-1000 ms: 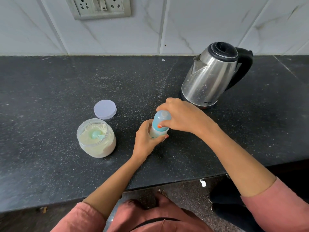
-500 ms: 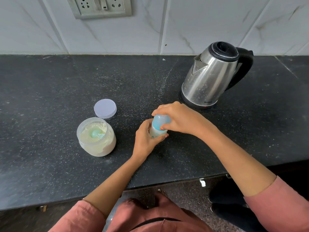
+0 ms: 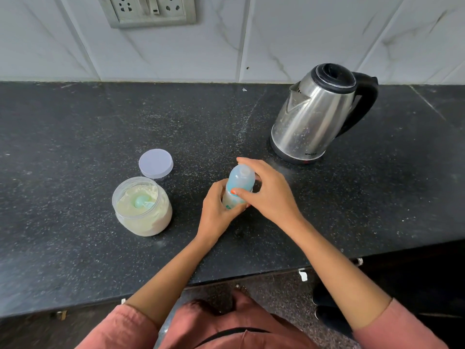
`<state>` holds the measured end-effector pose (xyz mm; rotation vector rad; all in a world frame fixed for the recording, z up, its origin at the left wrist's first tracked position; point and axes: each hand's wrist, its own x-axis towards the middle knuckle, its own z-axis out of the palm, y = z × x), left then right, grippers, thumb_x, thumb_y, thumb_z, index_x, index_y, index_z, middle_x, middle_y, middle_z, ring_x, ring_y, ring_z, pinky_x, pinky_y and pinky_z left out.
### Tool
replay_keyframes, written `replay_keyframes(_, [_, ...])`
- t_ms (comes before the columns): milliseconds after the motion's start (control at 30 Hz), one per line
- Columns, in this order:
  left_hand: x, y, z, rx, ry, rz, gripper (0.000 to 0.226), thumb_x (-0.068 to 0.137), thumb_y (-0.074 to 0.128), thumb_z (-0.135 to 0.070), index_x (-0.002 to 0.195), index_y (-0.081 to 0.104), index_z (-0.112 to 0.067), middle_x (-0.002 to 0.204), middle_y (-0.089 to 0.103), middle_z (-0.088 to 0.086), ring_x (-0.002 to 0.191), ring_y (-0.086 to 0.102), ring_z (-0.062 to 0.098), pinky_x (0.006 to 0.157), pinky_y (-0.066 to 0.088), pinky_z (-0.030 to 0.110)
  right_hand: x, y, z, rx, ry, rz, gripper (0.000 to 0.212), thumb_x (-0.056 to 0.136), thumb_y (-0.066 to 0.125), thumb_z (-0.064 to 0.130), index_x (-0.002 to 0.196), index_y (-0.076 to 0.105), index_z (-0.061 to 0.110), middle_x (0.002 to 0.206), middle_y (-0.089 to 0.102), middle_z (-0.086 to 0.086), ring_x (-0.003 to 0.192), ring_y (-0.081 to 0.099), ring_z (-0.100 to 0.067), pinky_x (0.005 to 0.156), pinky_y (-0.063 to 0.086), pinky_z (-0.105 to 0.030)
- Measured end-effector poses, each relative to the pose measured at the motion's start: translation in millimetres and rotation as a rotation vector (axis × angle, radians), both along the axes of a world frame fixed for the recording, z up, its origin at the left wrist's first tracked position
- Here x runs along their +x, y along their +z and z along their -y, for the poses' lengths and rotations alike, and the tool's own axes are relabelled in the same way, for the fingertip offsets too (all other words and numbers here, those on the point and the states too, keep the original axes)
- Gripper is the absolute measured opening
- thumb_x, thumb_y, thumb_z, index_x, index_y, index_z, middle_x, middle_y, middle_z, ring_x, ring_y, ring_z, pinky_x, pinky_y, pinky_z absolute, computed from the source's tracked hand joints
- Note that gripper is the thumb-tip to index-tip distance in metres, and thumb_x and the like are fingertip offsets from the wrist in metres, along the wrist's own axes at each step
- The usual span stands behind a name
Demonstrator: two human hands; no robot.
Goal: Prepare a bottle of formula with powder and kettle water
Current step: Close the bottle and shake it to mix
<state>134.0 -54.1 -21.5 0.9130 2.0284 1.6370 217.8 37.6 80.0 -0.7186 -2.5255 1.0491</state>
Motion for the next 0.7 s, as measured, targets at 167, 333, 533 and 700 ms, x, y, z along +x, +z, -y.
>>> replay_keyframes(167, [-9, 3, 8, -0.081, -0.144, -0.081, 0.067, 0.069, 0.079, -0.015, 0.123, 0.040, -0.029, 0.119, 0.049, -0.011, 0.106, 0.044, -0.016, 0.084, 0.033, -0.001, 1, -39, 8, -0.326, -0.094, -0.099, 0.073, 0.063, 0.081, 0.016, 0.124, 0.044, 0.030, 0.112, 0.053, 0.020, 0.106, 0.050, -0.001, 0.084, 0.037, -0.001])
replay_keyframes(333, [-25, 7, 26, -0.268, -0.273, -0.213, 0.092, 0.069, 0.081, -0.017, 0.143, 0.026, -0.013, 0.147, 0.032, -0.001, 0.136, 0.025, 0.008, 0.112, 0.019, 0.019, -7, -62, 3, -0.413, -0.175, -0.094, 0.065, 0.065, 0.080, 0.019, 0.122, 0.050, 0.019, 0.110, 0.058, 0.008, 0.105, 0.055, -0.009, 0.081, 0.045, -0.016])
replay_keyframes(533, [-31, 4, 39, -0.432, -0.243, -0.298, 0.082, 0.085, 0.065, -0.016, 0.148, 0.013, -0.011, 0.156, 0.015, 0.006, 0.145, 0.001, 0.016, 0.113, -0.002, 0.025, -7, -77, 3, -0.384, -0.134, -0.149, 0.059, 0.063, 0.081, 0.013, 0.114, 0.052, 0.019, 0.101, 0.059, 0.008, 0.093, 0.056, -0.004, 0.071, 0.040, 0.002])
replay_keyframes(700, [-28, -6, 39, -0.544, -0.121, -0.500, 0.063, 0.097, 0.044, -0.026, 0.148, 0.012, -0.010, 0.158, 0.009, 0.005, 0.146, -0.001, 0.017, 0.113, -0.007, 0.028, -3, -69, -7, -0.472, -0.273, -0.277, 0.042, 0.064, 0.081, 0.012, 0.100, 0.059, 0.019, 0.096, 0.066, 0.006, 0.086, 0.062, -0.002, 0.074, 0.051, -0.015])
